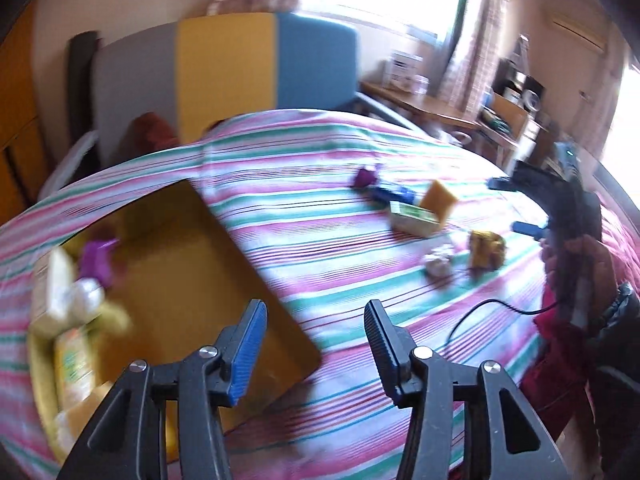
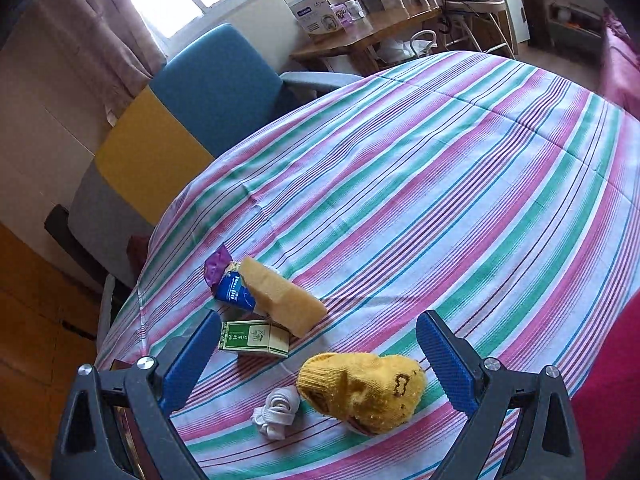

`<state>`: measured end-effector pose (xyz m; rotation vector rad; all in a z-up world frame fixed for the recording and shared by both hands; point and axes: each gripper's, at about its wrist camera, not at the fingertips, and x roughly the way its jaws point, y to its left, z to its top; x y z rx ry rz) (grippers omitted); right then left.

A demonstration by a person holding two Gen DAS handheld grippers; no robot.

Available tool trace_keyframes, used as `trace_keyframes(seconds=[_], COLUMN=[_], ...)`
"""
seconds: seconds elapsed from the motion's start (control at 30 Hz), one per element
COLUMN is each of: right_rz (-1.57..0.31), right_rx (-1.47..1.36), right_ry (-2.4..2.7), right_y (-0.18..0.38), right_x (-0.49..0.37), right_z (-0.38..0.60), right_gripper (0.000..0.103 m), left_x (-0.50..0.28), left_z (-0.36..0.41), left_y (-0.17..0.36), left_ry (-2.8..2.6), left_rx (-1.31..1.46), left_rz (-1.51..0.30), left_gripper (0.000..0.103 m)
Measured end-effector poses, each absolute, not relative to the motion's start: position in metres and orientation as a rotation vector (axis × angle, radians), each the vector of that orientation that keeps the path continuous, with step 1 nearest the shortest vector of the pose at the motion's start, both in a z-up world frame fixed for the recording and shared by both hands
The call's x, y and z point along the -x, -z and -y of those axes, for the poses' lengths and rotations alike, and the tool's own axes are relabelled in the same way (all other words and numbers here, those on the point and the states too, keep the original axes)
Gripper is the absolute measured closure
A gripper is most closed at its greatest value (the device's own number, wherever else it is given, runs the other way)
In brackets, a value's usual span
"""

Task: Organize objects
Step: 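Move both tools toward the white knotted cloth and yellow knit glove, then grasp the white knotted cloth with the left tool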

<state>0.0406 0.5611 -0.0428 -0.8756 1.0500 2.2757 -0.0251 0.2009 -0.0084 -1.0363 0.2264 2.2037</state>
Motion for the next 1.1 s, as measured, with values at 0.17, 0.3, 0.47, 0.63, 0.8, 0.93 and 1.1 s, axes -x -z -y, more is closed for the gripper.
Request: trace_keyframes(seconds=[0.17,0.3,0.47,0.63,0.8,0.93,1.1], right_rz=[-1.091,-1.125,-1.139,-1.168,-1.188,-1.198,-1.188], right_rx=[0.889,0.903,0.917,0.914,0.924,0.925,0.935], right_ry=[-2.27,-2.252,-2.252,-2.263,-2.267,-2.266,-2.272], right_y=[0.048,0.052,0.054,0.055,0.057,0.057,0.058], right_x=[-0.043,-0.044,-0.042,-0.042,-0.04,-0.04,-0.039], right_z=[-0.561,-0.565,-0.565,-0.565,-0.566,-0.567,-0.568], right_gripper=[0.004,0.004,0.004,0.004,0.004,0.004,0.004], left_x=[0.033,0.033,0.031,0.035,0.037,0.048,0.05], left_z=[-0.253,-0.288,-0.332,-0.375,-0.411,-0.423,-0.399], left_y=[0.023,0.033,0.044,0.062,0.084,0.108,0.109], left_ry=[-2.085,-2.003,-1.908,-1.836,-1.781,-1.782,-1.836], left_rx=[1.072,1.077,1.046,1.049,1.07,1.132,1.119], left_rz=[-0.284,-0.312,-0.371,-0.431,-0.491,-0.484,-0.404], left_gripper=[0.052,0.052,0.052,0.052,0.052,0.065,0.07])
